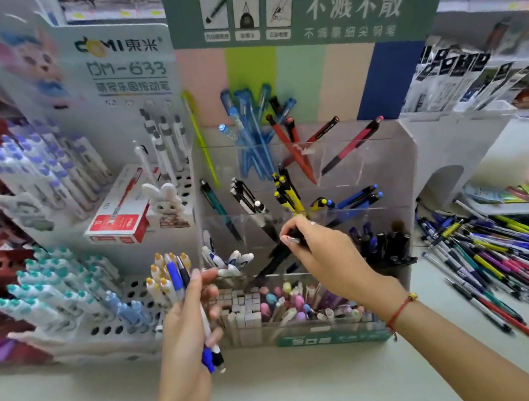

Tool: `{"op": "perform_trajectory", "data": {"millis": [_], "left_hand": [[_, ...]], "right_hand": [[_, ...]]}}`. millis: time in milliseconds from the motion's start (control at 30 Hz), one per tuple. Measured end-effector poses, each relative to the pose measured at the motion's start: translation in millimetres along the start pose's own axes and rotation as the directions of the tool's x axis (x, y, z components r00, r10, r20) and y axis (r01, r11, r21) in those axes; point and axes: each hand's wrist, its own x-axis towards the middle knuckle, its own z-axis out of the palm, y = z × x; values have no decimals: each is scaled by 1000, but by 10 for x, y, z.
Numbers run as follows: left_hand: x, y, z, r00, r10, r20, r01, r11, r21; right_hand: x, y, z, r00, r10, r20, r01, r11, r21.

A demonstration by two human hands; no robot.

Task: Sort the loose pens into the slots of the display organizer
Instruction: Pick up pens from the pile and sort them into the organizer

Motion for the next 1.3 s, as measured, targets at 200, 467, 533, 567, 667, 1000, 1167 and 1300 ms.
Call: {"op": "perform_trajectory", "data": {"millis": [200, 467, 533, 567, 667, 1000, 1167, 1300], "left_hand": [[18, -22, -81, 999, -39, 8, 39, 999, -18], [32, -44, -72, 998, -59, 5, 59, 998, -17], [33, -49, -58, 997, -73, 7, 73, 997, -13], [33, -48, -49, 997, -80, 10, 80, 997, -12], [29, -50, -42, 995, -96, 25, 97, 995, -23], [8, -70, -71, 988, -114, 109, 126, 985, -116], [-7, -104, 22, 964, -156, 214, 144, 987, 73], [-82, -95, 215, 906, -221, 362, 97, 939, 329]], "right_hand": [[96, -4, -253, 982, -105, -158, 115, 992, 60], [-249, 199, -171, 941, -40, -335, 63, 996, 58], [-298, 209, -100, 959, -93, -268, 105, 994, 30], [-306, 200, -79, 971, -122, -208, 130, 991, 25], [-228, 119, -58, 996, -90, -8, 90, 996, -10], [21, -162, -138, 905, 331, 267, -405, 863, 302], [-118, -250, -434, 837, 340, 428, -494, 133, 859], [-230, -298, -428, 848, 261, 461, -496, 84, 864]]}}
